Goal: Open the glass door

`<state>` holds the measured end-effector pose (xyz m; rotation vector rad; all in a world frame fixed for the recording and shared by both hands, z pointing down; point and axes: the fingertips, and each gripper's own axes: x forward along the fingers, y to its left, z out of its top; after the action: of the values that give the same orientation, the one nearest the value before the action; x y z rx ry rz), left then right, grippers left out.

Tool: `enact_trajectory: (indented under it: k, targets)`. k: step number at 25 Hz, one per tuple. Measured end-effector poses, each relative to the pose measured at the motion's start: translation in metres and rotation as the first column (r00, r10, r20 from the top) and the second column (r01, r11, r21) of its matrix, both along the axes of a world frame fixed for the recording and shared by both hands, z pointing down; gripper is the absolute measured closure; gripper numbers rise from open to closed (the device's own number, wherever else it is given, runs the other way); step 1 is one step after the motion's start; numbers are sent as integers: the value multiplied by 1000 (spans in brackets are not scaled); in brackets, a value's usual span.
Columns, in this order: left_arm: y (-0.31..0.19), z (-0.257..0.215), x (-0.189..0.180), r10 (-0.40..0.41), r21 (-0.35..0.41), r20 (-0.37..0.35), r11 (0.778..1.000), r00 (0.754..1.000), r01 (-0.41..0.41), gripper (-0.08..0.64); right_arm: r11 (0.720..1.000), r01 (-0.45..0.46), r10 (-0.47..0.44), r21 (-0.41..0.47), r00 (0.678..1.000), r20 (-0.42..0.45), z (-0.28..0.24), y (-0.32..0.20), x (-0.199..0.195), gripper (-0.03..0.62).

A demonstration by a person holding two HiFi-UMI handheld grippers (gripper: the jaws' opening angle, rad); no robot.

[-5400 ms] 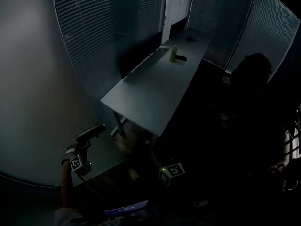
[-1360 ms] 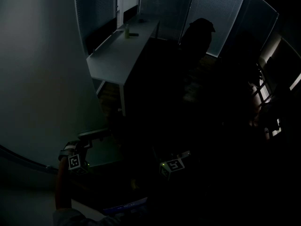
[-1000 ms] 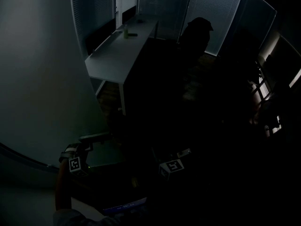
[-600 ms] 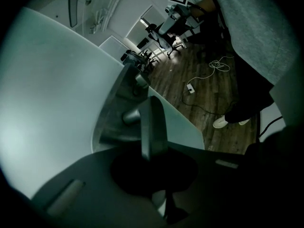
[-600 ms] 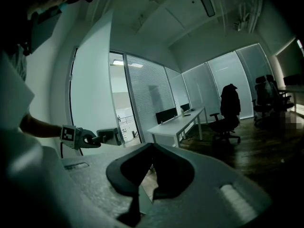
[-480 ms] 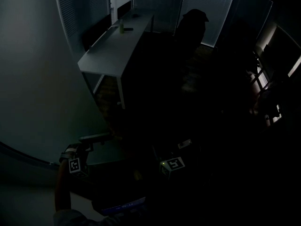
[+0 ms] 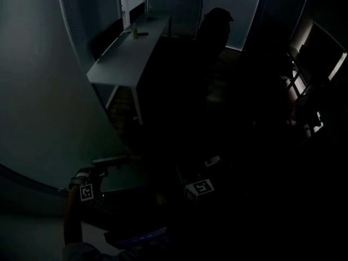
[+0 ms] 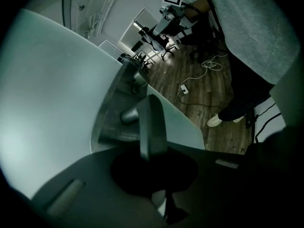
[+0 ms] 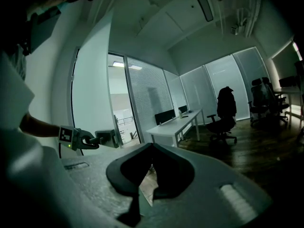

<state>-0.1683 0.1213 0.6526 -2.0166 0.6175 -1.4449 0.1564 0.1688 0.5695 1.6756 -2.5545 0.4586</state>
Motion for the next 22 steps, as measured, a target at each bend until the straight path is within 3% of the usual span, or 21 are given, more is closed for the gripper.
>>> enact_trajectory:
  k: [22]
  targets:
    - [41, 2, -6, 51, -18, 19, 999, 999, -51, 558, 1000, 3, -3, 7, 1000, -20, -1, 12, -5, 591]
